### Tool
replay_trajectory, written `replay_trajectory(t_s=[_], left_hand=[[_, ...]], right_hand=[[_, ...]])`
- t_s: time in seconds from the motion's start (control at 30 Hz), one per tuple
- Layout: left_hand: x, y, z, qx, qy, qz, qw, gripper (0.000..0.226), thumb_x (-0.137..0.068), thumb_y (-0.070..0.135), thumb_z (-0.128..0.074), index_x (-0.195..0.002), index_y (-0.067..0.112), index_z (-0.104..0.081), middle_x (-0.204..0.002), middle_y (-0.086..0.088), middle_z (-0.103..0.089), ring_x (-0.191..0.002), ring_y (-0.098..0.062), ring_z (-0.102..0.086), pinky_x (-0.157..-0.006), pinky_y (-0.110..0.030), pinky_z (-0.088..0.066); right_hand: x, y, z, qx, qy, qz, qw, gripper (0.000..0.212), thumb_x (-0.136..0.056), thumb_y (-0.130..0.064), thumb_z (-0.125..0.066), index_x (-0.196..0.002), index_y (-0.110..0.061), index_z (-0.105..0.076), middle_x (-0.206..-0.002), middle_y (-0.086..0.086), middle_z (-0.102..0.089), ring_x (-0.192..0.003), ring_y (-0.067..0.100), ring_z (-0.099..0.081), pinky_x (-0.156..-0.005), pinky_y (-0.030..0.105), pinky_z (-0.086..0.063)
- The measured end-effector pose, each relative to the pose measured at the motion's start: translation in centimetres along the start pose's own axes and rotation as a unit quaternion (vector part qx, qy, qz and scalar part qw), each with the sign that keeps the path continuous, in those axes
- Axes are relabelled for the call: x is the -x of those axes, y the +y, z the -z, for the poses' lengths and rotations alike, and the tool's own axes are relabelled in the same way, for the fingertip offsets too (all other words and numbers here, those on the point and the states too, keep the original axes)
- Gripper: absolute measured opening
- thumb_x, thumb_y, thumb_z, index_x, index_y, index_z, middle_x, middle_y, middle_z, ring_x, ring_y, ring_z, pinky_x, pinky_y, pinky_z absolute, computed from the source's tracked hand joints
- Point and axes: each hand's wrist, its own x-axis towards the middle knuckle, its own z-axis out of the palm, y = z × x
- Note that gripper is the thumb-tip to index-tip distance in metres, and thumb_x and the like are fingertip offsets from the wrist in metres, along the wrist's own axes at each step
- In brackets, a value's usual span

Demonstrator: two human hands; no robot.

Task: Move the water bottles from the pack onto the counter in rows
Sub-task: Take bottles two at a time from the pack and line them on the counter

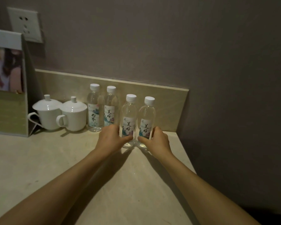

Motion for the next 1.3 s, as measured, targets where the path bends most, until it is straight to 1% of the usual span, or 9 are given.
replay_trajectory(t_s=[0.13,0.37,0.5,0.6,0.77,0.9,1.07,1.2,1.3], left_hand=[[-0.7,-0.4,-0.6,-0.006,0.011,0.005,1.0,0.041,-0.077,0.038,-0.079,-0.107,0.011,-0.071,-0.096,-0.004,-0.074,-0.08,-0.016,-0.067,-0.061,-0.025,-0.049],[-1.2,-0.5,-1.4,-0.059,0.037,-0.002,0.998,0.042,-0.08,0.044,-0.073,-0.108,0.012,-0.068,-0.098,-0.006,-0.071,-0.083,-0.02,-0.065,-0.072,-0.036,-0.056],[-1.0,-0.1,-0.5,-0.227,0.056,-0.013,0.972,0.051,-0.083,0.064,-0.058,-0.092,0.014,-0.065,-0.082,-0.003,-0.066,-0.075,-0.019,-0.064,-0.066,-0.031,-0.054],[-1.2,-0.4,0.0,-0.291,0.023,-0.051,0.955,0.053,-0.089,0.063,-0.048,-0.096,0.014,-0.066,-0.084,-0.003,-0.065,-0.076,-0.018,-0.062,-0.068,-0.03,-0.054],[-1.5,-0.4,-0.4,-0.31,0.023,-0.063,0.948,0.05,-0.092,0.059,-0.046,-0.1,0.013,-0.066,-0.091,-0.007,-0.069,-0.08,-0.021,-0.064,-0.066,-0.03,-0.047],[-2.1,-0.6,-0.9,-0.296,0.023,-0.048,0.954,0.049,-0.093,0.056,-0.047,-0.1,0.011,-0.066,-0.091,-0.008,-0.069,-0.082,-0.023,-0.066,-0.071,-0.033,-0.054],[-2.9,-0.5,-1.2,-0.289,0.028,-0.041,0.956,0.046,-0.094,0.052,-0.049,-0.097,0.01,-0.067,-0.09,-0.01,-0.069,-0.083,-0.025,-0.066,-0.067,-0.033,-0.048],[-3.6,-0.6,-1.2,-0.276,0.019,-0.03,0.961,0.045,-0.095,0.05,-0.049,-0.095,0.008,-0.067,-0.082,-0.007,-0.062,-0.08,-0.025,-0.065,-0.071,-0.035,-0.055],[-3.9,-0.6,-1.1,-0.293,0.025,-0.031,0.955,0.046,-0.095,0.051,-0.048,-0.097,0.009,-0.066,-0.089,-0.009,-0.066,-0.083,-0.026,-0.066,-0.072,-0.036,-0.054]], right_hand=[[-0.3,-0.3,-0.2,-0.003,-0.001,-0.005,1.0,0.05,-0.075,-0.038,-0.077,-0.11,-0.012,-0.053,-0.113,0.007,-0.065,-0.101,0.026,-0.064,-0.086,0.044,-0.055],[-0.5,-0.9,-0.8,-0.005,0.016,-0.021,1.0,0.047,-0.079,-0.038,-0.075,-0.113,-0.012,-0.054,-0.116,0.008,-0.065,-0.104,0.029,-0.064,-0.084,0.04,-0.054],[-0.4,-1.4,-1.1,-0.012,0.018,-0.02,1.0,0.052,-0.082,-0.037,-0.074,-0.118,-0.012,-0.046,-0.124,0.01,-0.062,-0.11,0.031,-0.063,-0.088,0.044,-0.055],[-0.4,-1.2,-1.3,-0.008,0.026,-0.017,0.999,0.05,-0.081,-0.04,-0.073,-0.111,-0.014,-0.042,-0.12,0.011,-0.062,-0.106,0.032,-0.063,-0.086,0.048,-0.055],[-0.9,-1.4,-1.6,-0.005,0.024,-0.015,1.0,0.047,-0.083,-0.037,-0.072,-0.112,-0.013,-0.044,-0.121,0.013,-0.061,-0.109,0.033,-0.061,-0.087,0.047,-0.053],[-1.6,-1.6,-1.9,-0.01,0.024,-0.006,1.0,0.048,-0.083,-0.035,-0.073,-0.113,-0.011,-0.046,-0.124,0.013,-0.061,-0.111,0.033,-0.061,-0.089,0.047,-0.053],[-2.7,-1.8,-2.3,-0.009,0.021,-0.007,1.0,0.048,-0.082,-0.038,-0.073,-0.113,-0.012,-0.047,-0.122,0.011,-0.062,-0.109,0.031,-0.062,-0.087,0.045,-0.054],[-3.4,-1.9,-2.7,-0.009,0.023,-0.012,1.0,0.049,-0.081,-0.04,-0.073,-0.113,-0.012,-0.048,-0.12,0.011,-0.062,-0.107,0.031,-0.063,-0.087,0.047,-0.054],[-4.0,-2.0,-2.9,-0.005,0.026,-0.011,1.0,0.048,-0.082,-0.038,-0.073,-0.113,-0.012,-0.048,-0.121,0.011,-0.062,-0.108,0.032,-0.063,-0.086,0.044,-0.054]])
